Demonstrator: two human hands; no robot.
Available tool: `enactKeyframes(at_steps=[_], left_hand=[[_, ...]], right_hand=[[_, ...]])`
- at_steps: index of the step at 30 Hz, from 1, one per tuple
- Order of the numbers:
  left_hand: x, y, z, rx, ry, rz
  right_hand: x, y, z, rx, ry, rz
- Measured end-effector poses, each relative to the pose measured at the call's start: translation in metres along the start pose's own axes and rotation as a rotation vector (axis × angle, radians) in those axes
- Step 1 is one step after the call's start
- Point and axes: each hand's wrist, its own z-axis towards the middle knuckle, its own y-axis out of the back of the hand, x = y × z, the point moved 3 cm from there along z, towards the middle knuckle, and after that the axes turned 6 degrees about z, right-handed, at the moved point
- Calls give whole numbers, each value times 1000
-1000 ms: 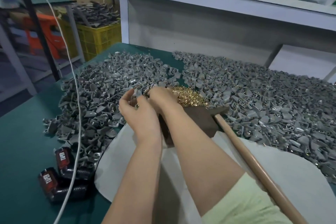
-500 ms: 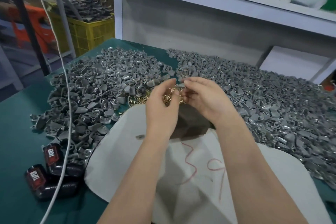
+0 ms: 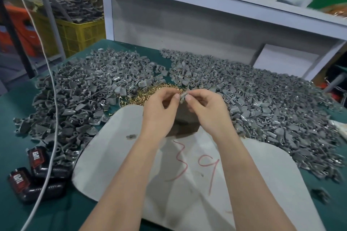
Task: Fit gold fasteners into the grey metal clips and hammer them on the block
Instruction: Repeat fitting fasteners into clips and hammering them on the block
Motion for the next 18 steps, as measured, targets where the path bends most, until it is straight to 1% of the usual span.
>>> enactKeyframes(at_steps=[4, 6, 8, 10, 12, 14, 16, 18], left_hand=[[-1, 1, -1, 4, -24, 10], [1, 3, 0, 1, -20, 41], [6, 9, 4, -70, 32, 41], [12, 21, 8, -215, 136, -36], [19, 33, 10, -363, 254, -174], [24, 40, 10, -460, 329, -296], [25, 44, 10, -515, 347, -335], [25, 43, 10, -538, 342, -354]], right_hand=[[-4, -5, 8, -55, -93, 13], [-4, -9, 16, -43, -127, 33], [-2, -16, 25, 25, -134, 34], [-2, -24, 37, 45, -132, -14], [-6, -34, 53, 35, -126, -240], [-14, -52, 67, 119, -156, -497], [-22, -73, 78, 222, -231, -667], [-30, -90, 87, 276, -310, -767]])
